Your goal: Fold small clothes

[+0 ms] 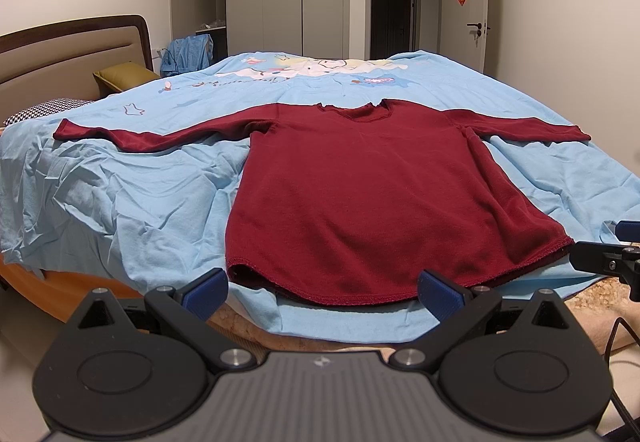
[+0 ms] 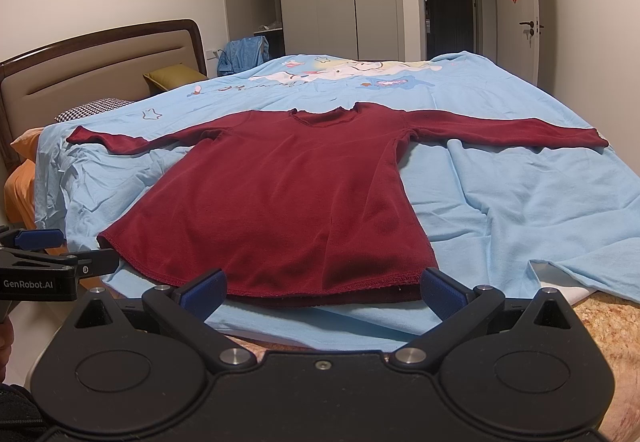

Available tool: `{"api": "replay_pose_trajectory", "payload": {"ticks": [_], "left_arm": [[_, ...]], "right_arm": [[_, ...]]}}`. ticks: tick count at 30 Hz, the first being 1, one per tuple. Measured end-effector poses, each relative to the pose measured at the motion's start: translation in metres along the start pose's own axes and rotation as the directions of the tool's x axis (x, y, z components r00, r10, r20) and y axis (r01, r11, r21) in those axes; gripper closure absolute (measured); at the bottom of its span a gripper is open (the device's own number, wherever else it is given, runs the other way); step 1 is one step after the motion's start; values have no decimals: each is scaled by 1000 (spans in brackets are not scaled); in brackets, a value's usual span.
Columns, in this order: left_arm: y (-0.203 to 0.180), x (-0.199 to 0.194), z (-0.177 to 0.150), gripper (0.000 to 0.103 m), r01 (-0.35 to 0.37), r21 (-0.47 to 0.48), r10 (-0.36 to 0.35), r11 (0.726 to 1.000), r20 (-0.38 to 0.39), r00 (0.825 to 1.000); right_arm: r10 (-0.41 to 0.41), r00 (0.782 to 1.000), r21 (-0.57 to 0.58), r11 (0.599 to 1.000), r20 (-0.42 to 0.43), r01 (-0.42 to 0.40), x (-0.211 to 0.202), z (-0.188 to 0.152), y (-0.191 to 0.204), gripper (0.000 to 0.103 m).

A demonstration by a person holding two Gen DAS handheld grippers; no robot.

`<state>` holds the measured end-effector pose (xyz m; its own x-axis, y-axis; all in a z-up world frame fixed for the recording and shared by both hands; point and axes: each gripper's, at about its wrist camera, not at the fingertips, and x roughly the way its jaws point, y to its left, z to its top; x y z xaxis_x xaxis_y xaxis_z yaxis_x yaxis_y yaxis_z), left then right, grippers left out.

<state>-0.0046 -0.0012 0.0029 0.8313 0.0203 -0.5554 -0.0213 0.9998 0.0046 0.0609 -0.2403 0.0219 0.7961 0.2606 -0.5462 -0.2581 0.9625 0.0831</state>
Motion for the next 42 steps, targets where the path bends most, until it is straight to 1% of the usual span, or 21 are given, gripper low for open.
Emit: {"api": "replay_pose_trajectory", "payload": {"ticks": [27, 35, 42], "left_arm": [[0, 0, 0, 0, -2, 6, 2, 1000, -3, 1000], [-4, 6, 18, 0, -29, 26, 29, 999, -5, 1000], [-11, 14, 40, 0, -45, 25, 45, 999, 5, 999]], "right_arm": [[0, 1000, 1, 1000, -4, 0, 1, 0, 0, 0], [9, 1000, 35, 999, 6, -9, 1, 4, -11, 0], [6, 998, 88, 996, 67, -11, 2, 20, -31, 0]]}}
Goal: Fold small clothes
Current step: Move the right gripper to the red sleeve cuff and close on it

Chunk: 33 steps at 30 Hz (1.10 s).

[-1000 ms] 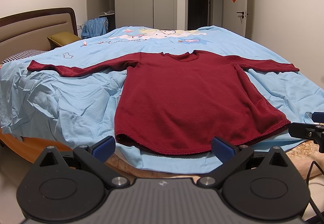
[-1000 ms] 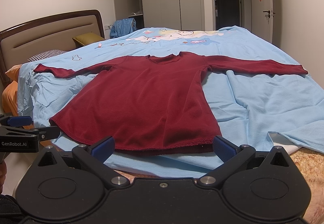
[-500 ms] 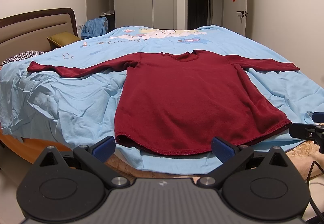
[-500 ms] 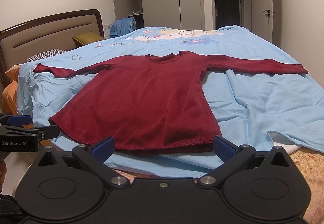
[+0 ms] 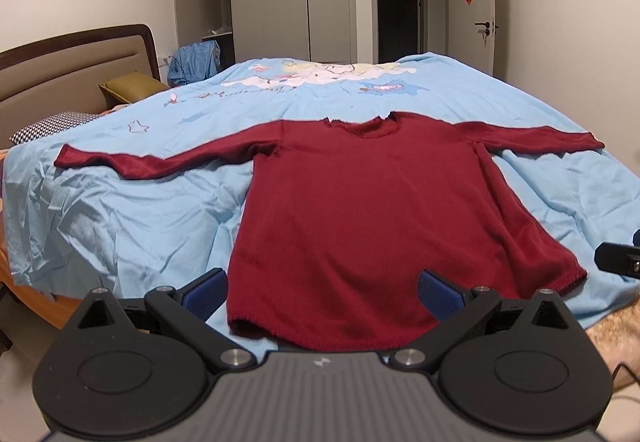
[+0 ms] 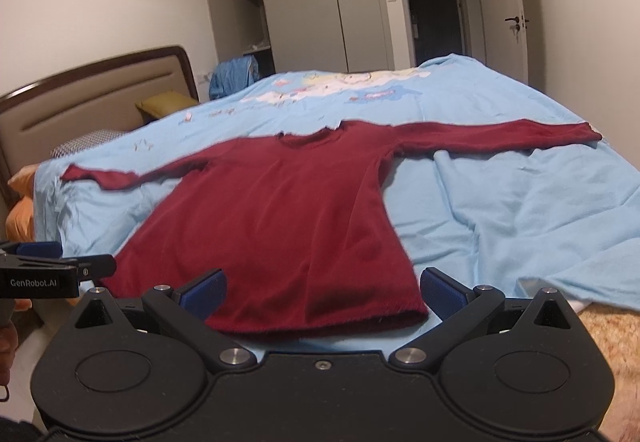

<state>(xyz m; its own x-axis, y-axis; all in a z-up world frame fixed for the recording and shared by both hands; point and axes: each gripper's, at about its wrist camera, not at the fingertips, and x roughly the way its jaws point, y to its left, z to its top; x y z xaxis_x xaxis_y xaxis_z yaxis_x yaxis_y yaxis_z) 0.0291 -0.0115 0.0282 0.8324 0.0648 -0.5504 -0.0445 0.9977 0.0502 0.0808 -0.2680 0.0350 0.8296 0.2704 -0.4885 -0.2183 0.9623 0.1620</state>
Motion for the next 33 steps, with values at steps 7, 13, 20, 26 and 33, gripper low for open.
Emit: {"api": "replay_pose_trajectory", "payload": {"ticks": [7, 13, 20, 26, 33], "left_arm": [[-11, 16, 28, 0, -6, 9, 5, 1000, 25, 1000], [-20, 37, 54, 0, -18, 15, 17, 1000, 42, 999], [-30, 79, 81, 0, -35, 38, 34, 999, 23, 999], [-35, 115, 102, 0, -47, 48, 47, 998, 0, 999], [-41, 162, 126, 0, -58, 58, 60, 997, -26, 998]], "right_arm": [[-39, 996, 10, 999, 77, 39, 7, 32, -17, 0], [-80, 991, 37, 996, 111, 76, 25, 60, -39, 0], [-145, 980, 69, 988, 136, 137, 55, 80, -68, 0], [-204, 971, 89, 977, 123, 194, 87, 92, -92, 0], [-228, 970, 84, 971, 79, 222, 130, 104, -116, 0]]}}
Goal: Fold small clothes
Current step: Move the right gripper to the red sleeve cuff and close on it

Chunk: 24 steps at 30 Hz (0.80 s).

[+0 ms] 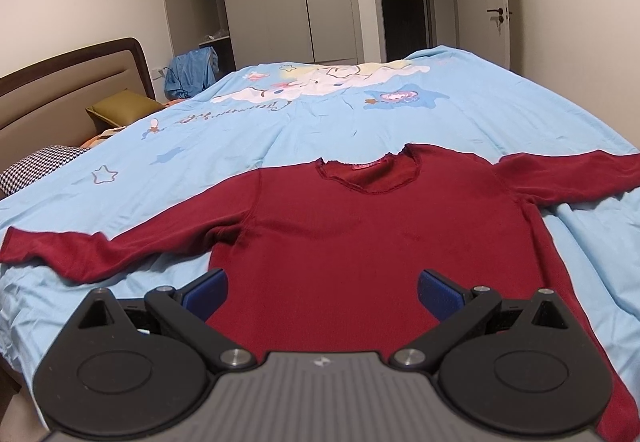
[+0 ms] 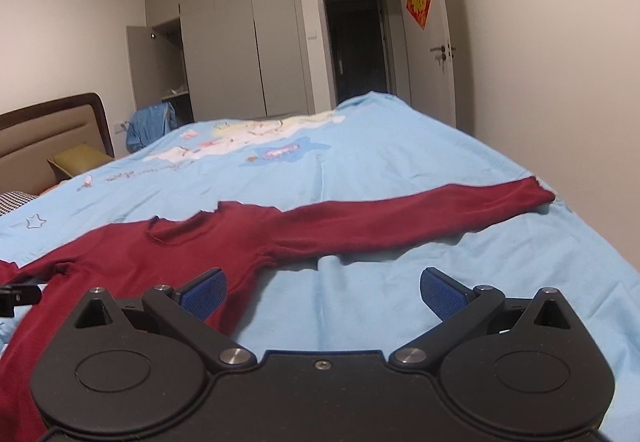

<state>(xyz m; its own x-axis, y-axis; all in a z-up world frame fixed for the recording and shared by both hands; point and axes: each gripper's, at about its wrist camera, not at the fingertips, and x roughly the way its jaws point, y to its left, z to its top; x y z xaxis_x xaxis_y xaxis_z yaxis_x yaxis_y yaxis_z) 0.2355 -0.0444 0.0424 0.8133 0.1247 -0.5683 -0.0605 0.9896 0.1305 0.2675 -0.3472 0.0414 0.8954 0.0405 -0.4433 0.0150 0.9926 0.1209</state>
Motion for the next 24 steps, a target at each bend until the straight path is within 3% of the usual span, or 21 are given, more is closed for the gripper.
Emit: {"api": "replay_pose_trajectory", "payload": {"ticks": [4, 16, 20, 24], "left_arm": [[-8, 29, 17, 0, -7, 9, 7, 1000, -7, 1000], [-39, 117, 58, 0, 5, -4, -5, 1000, -33, 999], [-51, 144, 69, 0, 25, -16, -26, 1000, -32, 999], [-60, 167, 71, 0, 37, -48, -38, 998, -19, 999]], "right_arm": [[-16, 1000, 13, 1000, -20, 16, 29, 6, -10, 0], [-170, 985, 11, 985, -35, 170, 116, 34, -63, 0], [-163, 987, 35, 986, 1, 163, 133, 37, -85, 0], [-186, 982, 94, 978, -27, 188, 147, 40, -109, 0]]}}
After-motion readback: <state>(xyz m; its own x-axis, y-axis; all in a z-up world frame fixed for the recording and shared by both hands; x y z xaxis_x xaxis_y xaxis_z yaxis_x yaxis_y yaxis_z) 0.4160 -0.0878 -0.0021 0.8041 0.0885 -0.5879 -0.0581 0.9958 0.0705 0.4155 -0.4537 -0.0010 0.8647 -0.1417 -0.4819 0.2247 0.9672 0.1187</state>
